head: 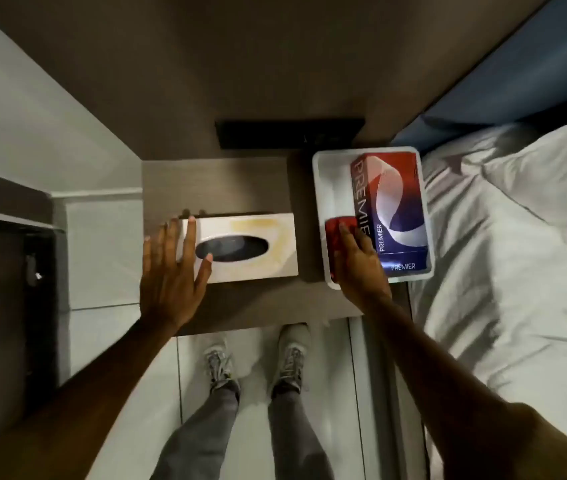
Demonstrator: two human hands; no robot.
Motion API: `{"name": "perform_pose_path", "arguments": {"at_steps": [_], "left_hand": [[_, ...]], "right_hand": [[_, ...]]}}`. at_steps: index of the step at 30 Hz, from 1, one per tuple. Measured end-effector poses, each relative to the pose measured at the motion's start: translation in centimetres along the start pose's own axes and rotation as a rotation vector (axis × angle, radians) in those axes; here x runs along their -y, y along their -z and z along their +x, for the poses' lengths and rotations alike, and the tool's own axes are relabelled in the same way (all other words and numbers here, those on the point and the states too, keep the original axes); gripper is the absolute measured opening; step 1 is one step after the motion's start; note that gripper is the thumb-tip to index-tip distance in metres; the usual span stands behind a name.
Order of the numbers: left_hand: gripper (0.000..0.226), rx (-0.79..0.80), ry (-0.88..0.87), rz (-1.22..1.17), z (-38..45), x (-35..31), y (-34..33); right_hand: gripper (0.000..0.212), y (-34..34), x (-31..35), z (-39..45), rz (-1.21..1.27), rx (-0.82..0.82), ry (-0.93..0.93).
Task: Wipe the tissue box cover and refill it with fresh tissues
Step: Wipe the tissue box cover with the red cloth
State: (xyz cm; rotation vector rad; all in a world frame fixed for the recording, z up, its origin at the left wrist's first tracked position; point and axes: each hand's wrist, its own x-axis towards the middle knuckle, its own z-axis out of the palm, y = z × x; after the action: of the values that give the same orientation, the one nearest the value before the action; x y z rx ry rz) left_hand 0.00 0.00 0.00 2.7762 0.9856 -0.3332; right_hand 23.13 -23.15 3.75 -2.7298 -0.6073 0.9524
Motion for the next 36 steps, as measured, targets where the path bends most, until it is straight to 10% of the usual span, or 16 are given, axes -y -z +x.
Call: {"name": "perform_pose_path", "arguments": {"at_steps": [18,27,36], "left_hand": [[0.078,-0.127,0.008,0.009,0.8,-0.1,-3.6],[0.071,-0.024,-0.001,-0.055,1.1,0.7,-0.8],[0.063,-0.049,-0.004,-0.123,2.2,3.5,-1.5]], "right_hand": [[0.058,-2.8,-0.7,3.8,-0.033,-0.131,-0.081],[0.056,-1.0,3.0,-1.6,0.371,-0.403,0.026],[0.059,-7.1,8.9,-3.6,0.043,-0.218,0.073]]}}
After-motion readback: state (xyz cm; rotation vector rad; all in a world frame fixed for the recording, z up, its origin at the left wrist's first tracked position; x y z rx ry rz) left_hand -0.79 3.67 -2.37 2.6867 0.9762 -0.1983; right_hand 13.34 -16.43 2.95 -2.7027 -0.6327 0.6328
